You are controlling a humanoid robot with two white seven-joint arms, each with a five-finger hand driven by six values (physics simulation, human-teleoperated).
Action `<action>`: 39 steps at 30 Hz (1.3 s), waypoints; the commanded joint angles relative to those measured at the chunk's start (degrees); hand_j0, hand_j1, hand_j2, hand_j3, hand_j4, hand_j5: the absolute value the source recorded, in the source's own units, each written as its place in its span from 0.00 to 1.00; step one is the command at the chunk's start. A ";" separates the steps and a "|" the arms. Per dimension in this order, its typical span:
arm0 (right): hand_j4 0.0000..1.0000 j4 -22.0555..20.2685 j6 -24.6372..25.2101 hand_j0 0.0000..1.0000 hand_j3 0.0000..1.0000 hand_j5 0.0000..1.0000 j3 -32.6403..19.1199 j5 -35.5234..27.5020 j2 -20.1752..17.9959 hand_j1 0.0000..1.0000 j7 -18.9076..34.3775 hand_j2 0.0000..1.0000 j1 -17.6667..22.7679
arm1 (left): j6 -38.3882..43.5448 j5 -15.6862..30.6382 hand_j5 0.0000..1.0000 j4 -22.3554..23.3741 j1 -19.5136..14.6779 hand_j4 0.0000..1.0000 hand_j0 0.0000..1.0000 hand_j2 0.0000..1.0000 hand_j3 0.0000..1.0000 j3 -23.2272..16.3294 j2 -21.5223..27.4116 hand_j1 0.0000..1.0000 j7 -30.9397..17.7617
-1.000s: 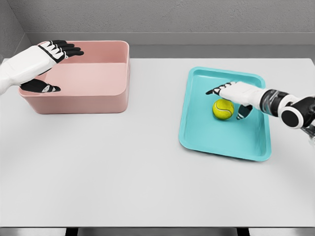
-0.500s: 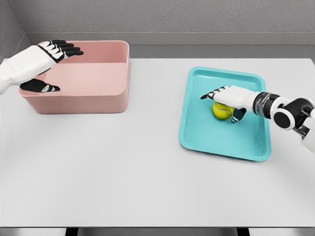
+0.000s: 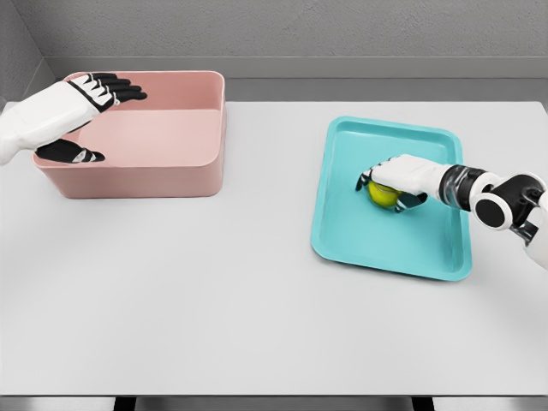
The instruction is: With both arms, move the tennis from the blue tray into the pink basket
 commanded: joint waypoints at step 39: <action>0.54 -14.13 0.13 0.54 0.54 0.54 0.62 -0.09 4.47 0.54 0.44 0.54 -4.92 | 0.04 0.48 1.00 -1.95 0.26 1.00 1.00 1.00 1.00 -0.12 2.17 1.00 -0.15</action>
